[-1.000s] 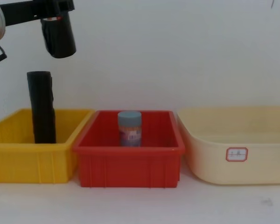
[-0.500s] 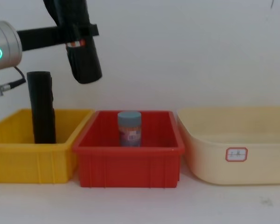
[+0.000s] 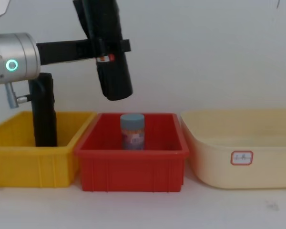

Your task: Pick up the garbage bag with the one hand and transfer it to the other hand.

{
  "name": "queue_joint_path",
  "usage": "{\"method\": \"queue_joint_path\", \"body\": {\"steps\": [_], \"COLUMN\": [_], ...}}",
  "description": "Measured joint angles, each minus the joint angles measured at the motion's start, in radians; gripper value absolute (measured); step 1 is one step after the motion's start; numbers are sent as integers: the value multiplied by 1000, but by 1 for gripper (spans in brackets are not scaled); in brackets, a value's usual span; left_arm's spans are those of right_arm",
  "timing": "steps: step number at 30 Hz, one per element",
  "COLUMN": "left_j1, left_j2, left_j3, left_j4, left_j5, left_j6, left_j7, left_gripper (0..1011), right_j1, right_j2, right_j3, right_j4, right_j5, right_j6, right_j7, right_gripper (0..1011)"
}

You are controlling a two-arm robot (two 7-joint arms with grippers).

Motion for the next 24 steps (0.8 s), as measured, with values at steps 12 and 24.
{"method": "queue_joint_path", "body": {"steps": [12,24], "left_j1": [-51,-77], "left_j2": [32,41], "left_j3": [68,94], "left_j4": [23,53], "left_j5": [-7,-28], "left_j6": [28,58], "left_j7": [-113,-150], "left_gripper": [410,410], "right_j1": [54,108], "right_j2": [33,79], "right_j3": [-70,-126], "right_j4": [-32,-72], "right_j5": [-8,28], "right_j6": [55,108], "right_j7": [108,242], "right_gripper": [1000,999]}}
